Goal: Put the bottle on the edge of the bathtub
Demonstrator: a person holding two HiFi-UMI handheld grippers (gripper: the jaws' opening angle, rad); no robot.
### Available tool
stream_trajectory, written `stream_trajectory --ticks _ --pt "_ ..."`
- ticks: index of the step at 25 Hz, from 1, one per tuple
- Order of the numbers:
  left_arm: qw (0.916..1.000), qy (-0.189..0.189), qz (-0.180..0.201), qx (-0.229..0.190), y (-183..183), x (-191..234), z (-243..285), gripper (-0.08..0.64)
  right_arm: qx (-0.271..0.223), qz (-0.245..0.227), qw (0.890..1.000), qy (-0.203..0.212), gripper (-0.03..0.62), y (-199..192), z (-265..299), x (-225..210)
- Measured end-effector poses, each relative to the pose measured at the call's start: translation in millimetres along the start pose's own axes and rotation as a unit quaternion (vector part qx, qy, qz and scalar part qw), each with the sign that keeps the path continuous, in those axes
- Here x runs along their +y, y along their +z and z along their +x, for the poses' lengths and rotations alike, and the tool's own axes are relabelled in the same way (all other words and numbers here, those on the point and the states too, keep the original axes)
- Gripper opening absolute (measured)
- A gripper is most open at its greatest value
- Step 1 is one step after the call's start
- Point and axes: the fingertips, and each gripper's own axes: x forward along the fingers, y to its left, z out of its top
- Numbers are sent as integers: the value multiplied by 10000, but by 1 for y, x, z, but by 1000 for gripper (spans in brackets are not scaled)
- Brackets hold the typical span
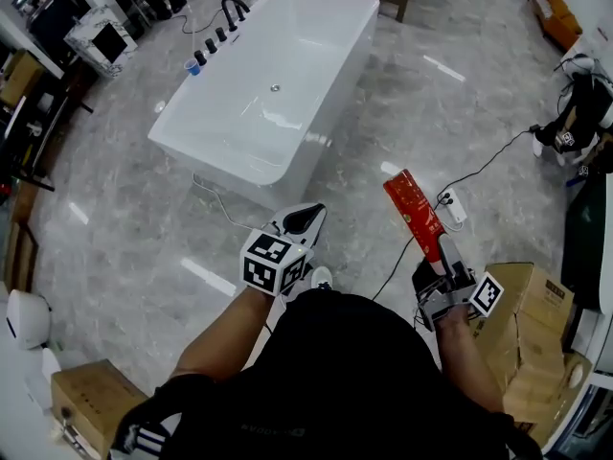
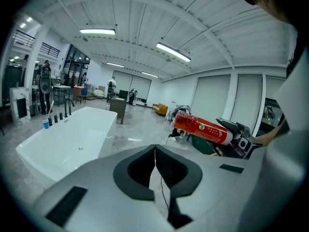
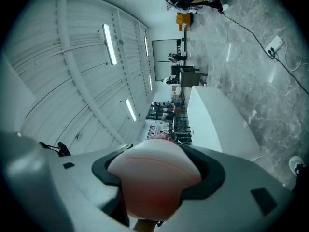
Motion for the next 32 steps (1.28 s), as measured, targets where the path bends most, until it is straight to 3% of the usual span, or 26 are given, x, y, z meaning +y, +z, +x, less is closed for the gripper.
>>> stream_trajectory --ticks 11,17,25,32 --pt "9997 90 -236 59 9 67 21 17 28 17 9998 -178 316 13 73 -27" --pt "9988 331 -355 87 10 90 36 17 219 27 9992 -341 316 35 101 -52" --pt "9918 1052 -700 201 8 125 85 17 1003 -105 9929 -623 316 92 158 -111" --pt "9790 1646 -1085 512 -2 151 143 17 1947 -385 9740 -1091 316 151 207 -185"
